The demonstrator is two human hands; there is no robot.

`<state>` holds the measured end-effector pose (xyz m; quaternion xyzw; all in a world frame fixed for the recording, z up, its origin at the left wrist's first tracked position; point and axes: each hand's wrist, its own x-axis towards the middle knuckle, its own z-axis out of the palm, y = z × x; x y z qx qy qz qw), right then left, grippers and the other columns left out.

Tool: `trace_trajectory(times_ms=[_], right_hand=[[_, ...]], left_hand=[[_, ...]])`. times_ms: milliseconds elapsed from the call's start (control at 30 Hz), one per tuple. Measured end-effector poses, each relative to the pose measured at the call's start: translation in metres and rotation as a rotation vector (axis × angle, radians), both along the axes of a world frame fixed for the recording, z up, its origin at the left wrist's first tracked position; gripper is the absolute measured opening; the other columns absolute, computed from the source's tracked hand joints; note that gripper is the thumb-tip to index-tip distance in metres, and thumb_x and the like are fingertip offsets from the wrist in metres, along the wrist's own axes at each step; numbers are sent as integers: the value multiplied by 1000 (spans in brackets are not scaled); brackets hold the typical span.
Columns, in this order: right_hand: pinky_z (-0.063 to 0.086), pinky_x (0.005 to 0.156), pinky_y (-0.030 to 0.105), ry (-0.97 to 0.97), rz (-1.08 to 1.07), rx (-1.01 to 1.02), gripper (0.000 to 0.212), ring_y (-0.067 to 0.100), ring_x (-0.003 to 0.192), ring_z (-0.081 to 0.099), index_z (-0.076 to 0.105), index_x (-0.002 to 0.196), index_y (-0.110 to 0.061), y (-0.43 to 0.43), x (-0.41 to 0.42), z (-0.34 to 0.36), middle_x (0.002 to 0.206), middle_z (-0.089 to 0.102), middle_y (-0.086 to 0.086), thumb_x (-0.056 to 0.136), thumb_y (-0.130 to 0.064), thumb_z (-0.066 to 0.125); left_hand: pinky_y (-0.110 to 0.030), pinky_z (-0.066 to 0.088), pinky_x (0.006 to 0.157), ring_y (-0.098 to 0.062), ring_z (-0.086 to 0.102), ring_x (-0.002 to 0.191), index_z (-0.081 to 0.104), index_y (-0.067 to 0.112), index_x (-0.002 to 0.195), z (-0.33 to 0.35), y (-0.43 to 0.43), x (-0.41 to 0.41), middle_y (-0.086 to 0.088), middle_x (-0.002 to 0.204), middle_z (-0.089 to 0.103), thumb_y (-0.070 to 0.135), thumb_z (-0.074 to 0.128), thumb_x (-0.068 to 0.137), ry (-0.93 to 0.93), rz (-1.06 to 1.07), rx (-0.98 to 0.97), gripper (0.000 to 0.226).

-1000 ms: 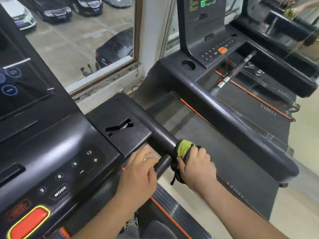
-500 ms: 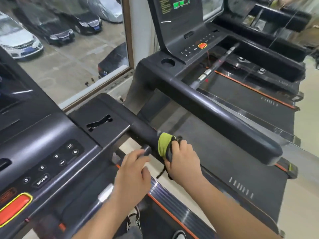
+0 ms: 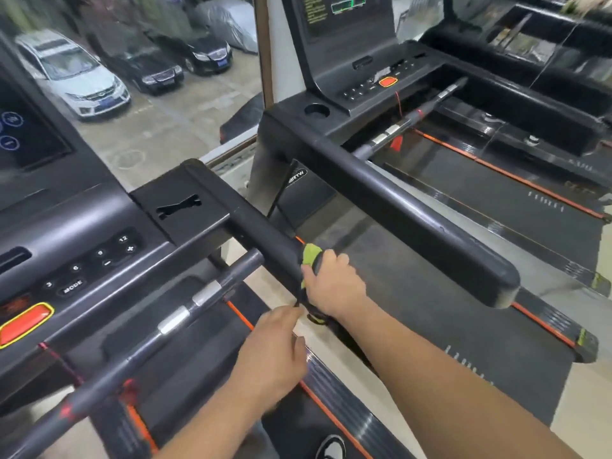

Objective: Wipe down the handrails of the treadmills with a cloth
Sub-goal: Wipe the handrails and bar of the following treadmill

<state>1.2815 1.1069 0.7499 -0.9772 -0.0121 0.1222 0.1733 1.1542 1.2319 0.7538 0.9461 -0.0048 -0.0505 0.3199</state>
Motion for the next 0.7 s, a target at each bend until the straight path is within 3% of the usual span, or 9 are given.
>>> trace_trajectory(times_ms=[100, 167, 367, 467, 633, 700], right_hand=[[52, 72, 42, -220, 70, -45, 54, 35, 101, 62, 48, 125, -13, -4, -16, -8, 115, 52, 11, 95, -58, 54], [51, 59, 38, -314, 153, -158, 55, 32, 84, 62, 55, 115, -14, -29, -43, -13, 101, 54, 10, 84, -57, 67], [50, 54, 37, -417, 150, -246, 55, 29, 73, 58, 60, 108, -13, -125, -106, -26, 90, 56, 9, 76, -56, 75], [50, 50, 38, -407, 141, -303, 58, 30, 71, 58, 60, 107, -12, -137, -116, -28, 89, 55, 9, 74, -56, 79], [44, 47, 35, -378, 130, -354, 59, 31, 65, 57, 59, 100, -10, -123, -107, -30, 85, 54, 12, 73, -58, 80], [44, 47, 35, -350, 122, -349, 59, 31, 65, 58, 59, 100, -9, -107, -97, -29, 86, 54, 12, 74, -59, 77]], left_hand=[[-15, 34, 100, -12, 51, 125, 58, 24, 136, -6, -9, -14, 11, 136, 57, 18, 61, 90, -49, 25, 19, 47], [-16, 35, 100, -15, 54, 124, 61, 22, 132, -7, -20, -17, 9, 134, 59, 12, 63, 87, -70, 53, 7, 46], [-21, 27, 116, -13, 41, 140, 60, 16, 139, -6, -68, -6, 4, 150, 49, 11, 62, 92, -128, 86, -103, 47], [-30, 39, 115, -12, 42, 138, 59, 17, 139, -7, -79, 2, 6, 152, 45, 14, 60, 95, -125, 86, -137, 44], [-34, 51, 97, -10, 57, 111, 66, 18, 124, -18, -67, 10, 10, 117, 59, 13, 59, 93, -102, 192, -173, 33], [-29, 51, 94, -6, 58, 105, 67, 20, 125, -18, -62, 8, 13, 113, 59, 14, 59, 94, -65, 205, -198, 32]])
